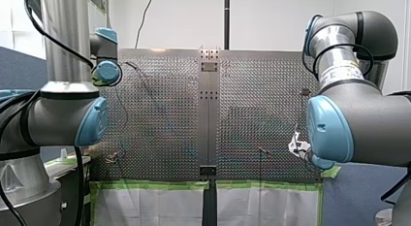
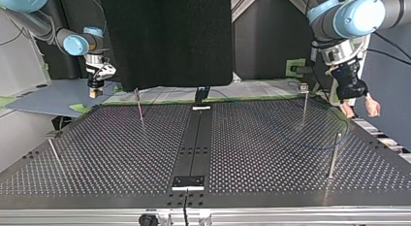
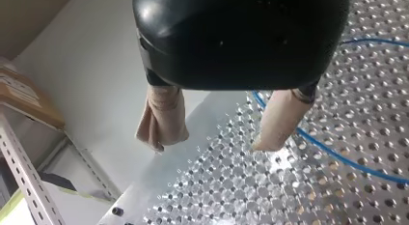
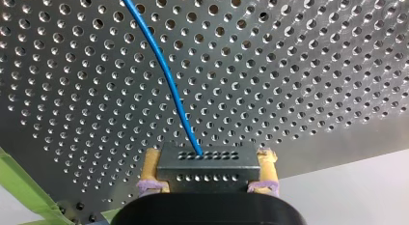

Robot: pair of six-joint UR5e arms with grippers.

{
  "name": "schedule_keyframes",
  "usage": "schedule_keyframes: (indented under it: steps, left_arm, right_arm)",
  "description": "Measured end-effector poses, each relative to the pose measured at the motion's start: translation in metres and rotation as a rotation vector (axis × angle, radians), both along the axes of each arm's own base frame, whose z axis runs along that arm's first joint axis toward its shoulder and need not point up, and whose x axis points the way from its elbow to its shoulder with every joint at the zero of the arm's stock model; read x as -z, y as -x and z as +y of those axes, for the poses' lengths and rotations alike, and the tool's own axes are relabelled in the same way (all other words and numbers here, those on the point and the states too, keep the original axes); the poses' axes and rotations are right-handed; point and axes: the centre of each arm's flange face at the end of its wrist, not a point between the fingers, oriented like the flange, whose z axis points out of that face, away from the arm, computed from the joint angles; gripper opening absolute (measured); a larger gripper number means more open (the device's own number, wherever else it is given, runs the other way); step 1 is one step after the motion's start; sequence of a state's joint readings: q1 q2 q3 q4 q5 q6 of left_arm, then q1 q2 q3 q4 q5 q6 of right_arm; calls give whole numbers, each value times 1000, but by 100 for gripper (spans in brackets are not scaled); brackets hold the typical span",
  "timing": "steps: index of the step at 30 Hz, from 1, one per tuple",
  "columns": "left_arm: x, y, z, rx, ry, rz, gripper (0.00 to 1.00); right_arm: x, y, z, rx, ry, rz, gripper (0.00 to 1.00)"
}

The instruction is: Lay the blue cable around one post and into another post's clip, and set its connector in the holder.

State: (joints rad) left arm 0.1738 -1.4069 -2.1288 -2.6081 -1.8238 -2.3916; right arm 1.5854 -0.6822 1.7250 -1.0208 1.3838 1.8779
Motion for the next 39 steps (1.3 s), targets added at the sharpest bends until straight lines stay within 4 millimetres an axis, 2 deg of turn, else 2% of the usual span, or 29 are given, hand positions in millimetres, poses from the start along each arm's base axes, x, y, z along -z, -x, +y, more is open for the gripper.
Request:
schedule_keyframes:
  steps: [16, 25, 30, 34, 39]
  left_arm:
    - [-15, 0, -19, 169, 95, -95, 100]
    - [4, -17, -25, 267, 170, -96, 100]
    - [11, -32, -22, 278, 201, -121, 100]
    - [3, -43, -17, 260, 203, -164, 100]
    - [-16, -48, -13, 232, 188, -198, 100]
  right_arm:
    - [1, -1, 1, -2, -2, 0, 0]
    - [1, -3, 1, -4, -3, 1, 0]
    - [1, -3, 1, -5, -3, 1, 0]
    - [1, -3, 1, -6, 0, 2, 0]
    - [1, -4, 1, -6, 0, 3, 0]
